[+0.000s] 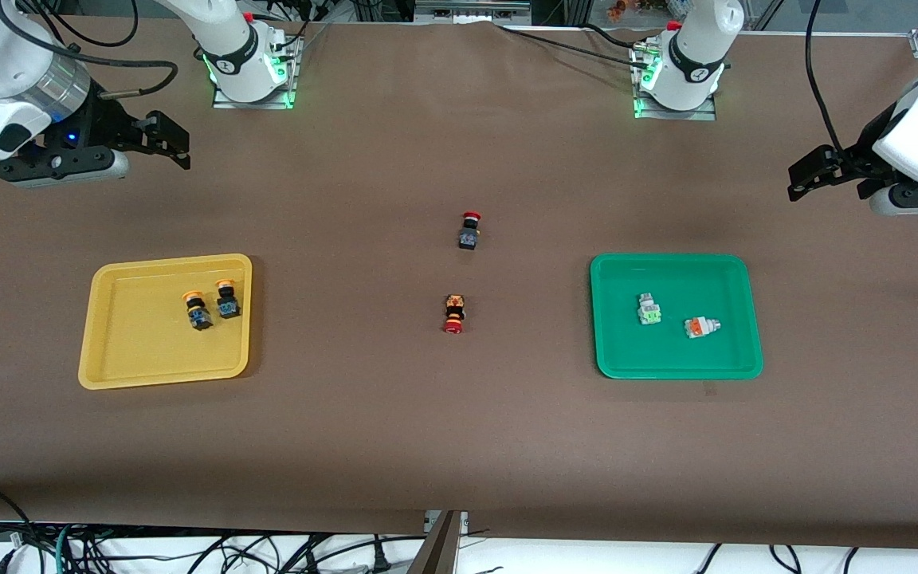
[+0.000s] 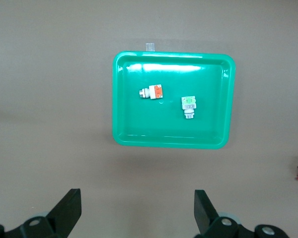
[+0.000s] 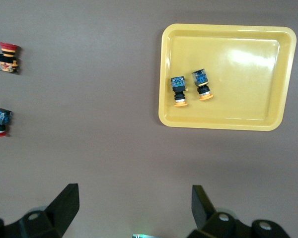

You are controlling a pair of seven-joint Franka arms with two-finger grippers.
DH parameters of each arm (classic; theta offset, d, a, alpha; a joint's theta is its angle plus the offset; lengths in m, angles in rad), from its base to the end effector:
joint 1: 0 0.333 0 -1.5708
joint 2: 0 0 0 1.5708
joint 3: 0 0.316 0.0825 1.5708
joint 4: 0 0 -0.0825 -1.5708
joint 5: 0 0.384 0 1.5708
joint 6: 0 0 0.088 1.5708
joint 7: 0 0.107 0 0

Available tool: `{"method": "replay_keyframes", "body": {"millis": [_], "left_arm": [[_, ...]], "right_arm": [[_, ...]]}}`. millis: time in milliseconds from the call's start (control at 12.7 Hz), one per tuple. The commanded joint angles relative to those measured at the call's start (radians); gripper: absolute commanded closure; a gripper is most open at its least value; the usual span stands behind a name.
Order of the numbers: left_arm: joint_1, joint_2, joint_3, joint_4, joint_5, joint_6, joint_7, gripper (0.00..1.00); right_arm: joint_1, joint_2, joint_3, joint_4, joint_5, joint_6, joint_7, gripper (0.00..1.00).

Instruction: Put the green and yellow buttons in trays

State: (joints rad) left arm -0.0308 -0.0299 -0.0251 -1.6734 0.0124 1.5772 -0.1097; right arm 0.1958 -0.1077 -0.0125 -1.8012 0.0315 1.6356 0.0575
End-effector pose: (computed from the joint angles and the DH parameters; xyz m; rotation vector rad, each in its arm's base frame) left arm 0.5419 -0.0292 0.5931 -3.1202 -0.0832 0.1015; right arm 0.5117 0.0978 0.5791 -3.1087 -0.1914 0.0957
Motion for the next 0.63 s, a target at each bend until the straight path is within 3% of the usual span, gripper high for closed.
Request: {"method": "replay_keyframes", "body": {"millis": [0, 158, 553], "left_arm": [[0.0, 0.01, 0.001, 0.018, -0.008, -0.026, 0.025, 0.0], [0.0, 0.01, 0.001, 0.02, -0.008, -0.029, 0.025, 0.0], [-0.001, 0.012, 0.001, 0.02, -0.008, -0.029, 0.024, 0.0]], "right_arm": [[-0.064, 0.046, 0.06, 0.066, -0.009, -0.003, -0.01, 0.01], [-0.064, 0.103, 0.06, 0.137, -0.01, -0.035, -0.018, 0.0], [-0.067, 0.103, 0.054, 0.14, -0.015, -0.042, -0.016, 0.0]]}}
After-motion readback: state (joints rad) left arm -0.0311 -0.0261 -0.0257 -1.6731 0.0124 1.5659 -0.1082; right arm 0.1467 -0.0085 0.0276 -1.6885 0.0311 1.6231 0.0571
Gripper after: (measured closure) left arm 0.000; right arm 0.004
